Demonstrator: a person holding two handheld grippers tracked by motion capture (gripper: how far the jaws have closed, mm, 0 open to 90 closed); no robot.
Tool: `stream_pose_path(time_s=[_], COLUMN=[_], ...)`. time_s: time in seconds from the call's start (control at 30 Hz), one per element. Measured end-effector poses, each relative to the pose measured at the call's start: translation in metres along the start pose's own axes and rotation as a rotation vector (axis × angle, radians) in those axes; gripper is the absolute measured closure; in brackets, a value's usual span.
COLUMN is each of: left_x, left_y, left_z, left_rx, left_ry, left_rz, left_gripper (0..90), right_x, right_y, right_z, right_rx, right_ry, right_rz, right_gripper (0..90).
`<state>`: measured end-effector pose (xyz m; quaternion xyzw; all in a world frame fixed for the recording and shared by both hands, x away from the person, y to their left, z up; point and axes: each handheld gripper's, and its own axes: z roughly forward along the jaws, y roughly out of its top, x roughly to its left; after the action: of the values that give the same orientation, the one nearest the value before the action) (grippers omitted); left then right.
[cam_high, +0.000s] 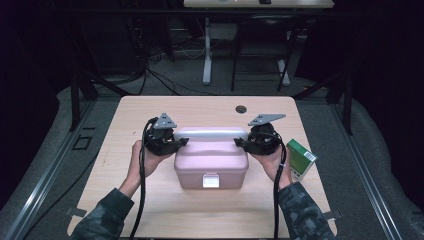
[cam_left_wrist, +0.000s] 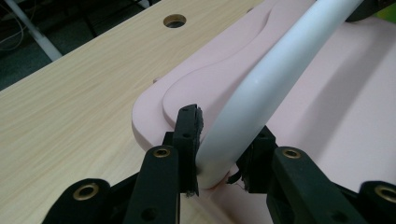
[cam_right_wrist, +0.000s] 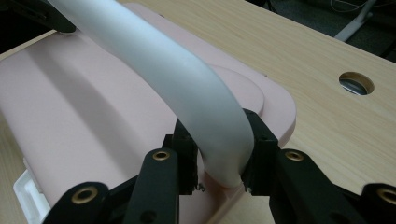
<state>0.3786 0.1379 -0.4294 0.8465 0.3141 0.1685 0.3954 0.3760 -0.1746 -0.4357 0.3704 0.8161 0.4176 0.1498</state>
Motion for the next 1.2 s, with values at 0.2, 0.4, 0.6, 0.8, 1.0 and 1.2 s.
stream_pose_path(time_s=[0.2,0.4,0.6,0.8,1.0,1.2], left_x=[-0.001,-0.003,-0.003,0.001,0.002,0.004], left_y=[0.0,-0.001,-0.001,-0.007,-0.021,-0.043], left_z=[0.0,0.002,-0.001,-0.016,-0.035,-0.052], left_rx=[-0.001,0.004,0.004,-0.024,-0.038,-0.02], left_ry=[-0.004,0.017,0.018,0.033,0.051,0.109], left_rz=[-0.001,-0.002,-0.005,-0.028,-0.042,-0.059], left_gripper=[72.2,52.7,43.7,31.1,24.5,19.4], right_x=[0.001,0.002,0.001,0.002,0.003,0.004], right_y=[-0.002,-0.002,-0.002,-0.002,0.0,0.0], right_z=[-0.002,-0.001,-0.002,-0.002,-0.004,-0.007], right_rx=[0.0,-0.004,-0.003,-0.007,-0.023,-0.024], right_ry=[-0.003,0.004,0.007,0.007,0.001,0.002], right_rz=[-0.008,-0.012,-0.013,-0.007,-0.01,-0.018], right_gripper=[70.8,70.4,69.9,68.0,66.3,68.2])
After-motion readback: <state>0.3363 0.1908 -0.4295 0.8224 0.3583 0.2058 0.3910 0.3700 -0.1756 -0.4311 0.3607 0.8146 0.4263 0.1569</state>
